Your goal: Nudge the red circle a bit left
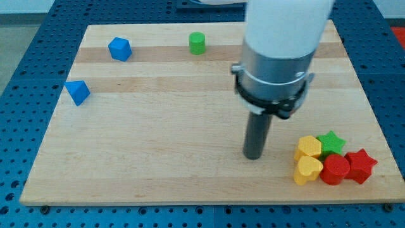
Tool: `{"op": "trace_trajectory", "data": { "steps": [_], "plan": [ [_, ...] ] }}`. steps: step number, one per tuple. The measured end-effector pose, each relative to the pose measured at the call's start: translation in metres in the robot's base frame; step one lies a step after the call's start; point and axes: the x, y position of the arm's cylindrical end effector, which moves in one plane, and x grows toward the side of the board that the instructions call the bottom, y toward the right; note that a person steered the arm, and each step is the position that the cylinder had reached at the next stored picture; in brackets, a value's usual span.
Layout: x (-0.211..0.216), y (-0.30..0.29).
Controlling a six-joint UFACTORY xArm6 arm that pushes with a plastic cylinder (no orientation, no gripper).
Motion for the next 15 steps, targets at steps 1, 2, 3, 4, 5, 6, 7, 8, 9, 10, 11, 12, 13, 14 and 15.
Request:
{"op": "trace_trajectory", "data": {
  "steps": [1, 2, 3, 4, 5, 6, 7, 8, 9, 10, 11, 12, 13, 14, 15],
  "plan": [
    [0.001, -0.037],
    [0.001, -0.074],
    [0.001, -0.127],
    [0.001, -0.186],
    [0.001, -0.239],
    [0.0, -0.284],
    [-0.01, -0.326],
    [-0.045, -0.357],
    [-0.061, -0.36],
    [-0.071, -0.36],
    [-0.072, -0.361],
    [-0.088, -0.352],
    [-0.109, -0.351],
    [-0.109, -0.351],
    [-0.119, -0.328]
  ]
}}
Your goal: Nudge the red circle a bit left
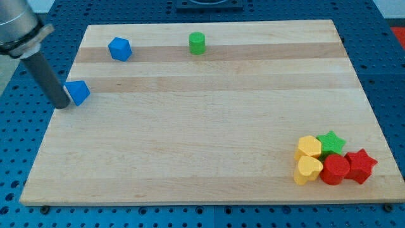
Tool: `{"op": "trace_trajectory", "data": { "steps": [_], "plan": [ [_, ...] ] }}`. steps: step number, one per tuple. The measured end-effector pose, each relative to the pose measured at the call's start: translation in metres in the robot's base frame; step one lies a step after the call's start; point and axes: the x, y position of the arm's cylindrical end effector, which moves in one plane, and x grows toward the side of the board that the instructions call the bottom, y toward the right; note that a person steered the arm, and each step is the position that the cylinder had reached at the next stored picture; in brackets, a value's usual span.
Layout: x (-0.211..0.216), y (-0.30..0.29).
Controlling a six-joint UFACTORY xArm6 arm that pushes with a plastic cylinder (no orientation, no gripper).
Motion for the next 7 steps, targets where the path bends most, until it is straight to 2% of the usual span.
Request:
{"op": "trace_trajectory", "data": {
  "steps": [1, 3, 5, 6, 7],
  "plan": [
    [-0.001, 0.046],
    [0.006, 0.059],
    [0.031, -0.01],
    [-0.018, -0.005],
    [-0.046, -0.002]
  ]
}}
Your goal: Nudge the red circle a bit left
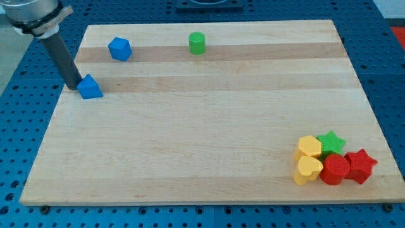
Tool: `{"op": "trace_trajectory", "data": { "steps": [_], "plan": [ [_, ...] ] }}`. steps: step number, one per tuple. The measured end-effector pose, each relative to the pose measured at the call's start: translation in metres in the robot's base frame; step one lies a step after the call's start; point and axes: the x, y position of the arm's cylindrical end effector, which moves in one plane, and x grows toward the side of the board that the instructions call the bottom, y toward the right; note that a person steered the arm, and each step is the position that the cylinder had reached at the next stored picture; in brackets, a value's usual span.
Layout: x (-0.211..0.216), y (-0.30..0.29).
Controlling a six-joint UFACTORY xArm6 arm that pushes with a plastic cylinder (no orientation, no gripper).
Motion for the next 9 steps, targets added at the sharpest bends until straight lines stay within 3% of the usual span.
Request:
{"op": "trace_trajectory", "data": {
  "steps": [2, 4, 6, 7, 9],
  "plan": [
    [0.008, 0.038],
    [0.034, 0.159],
    [0.059, 0.226],
    [0.023, 0.216],
    [0.015, 0.11]
  ]
}}
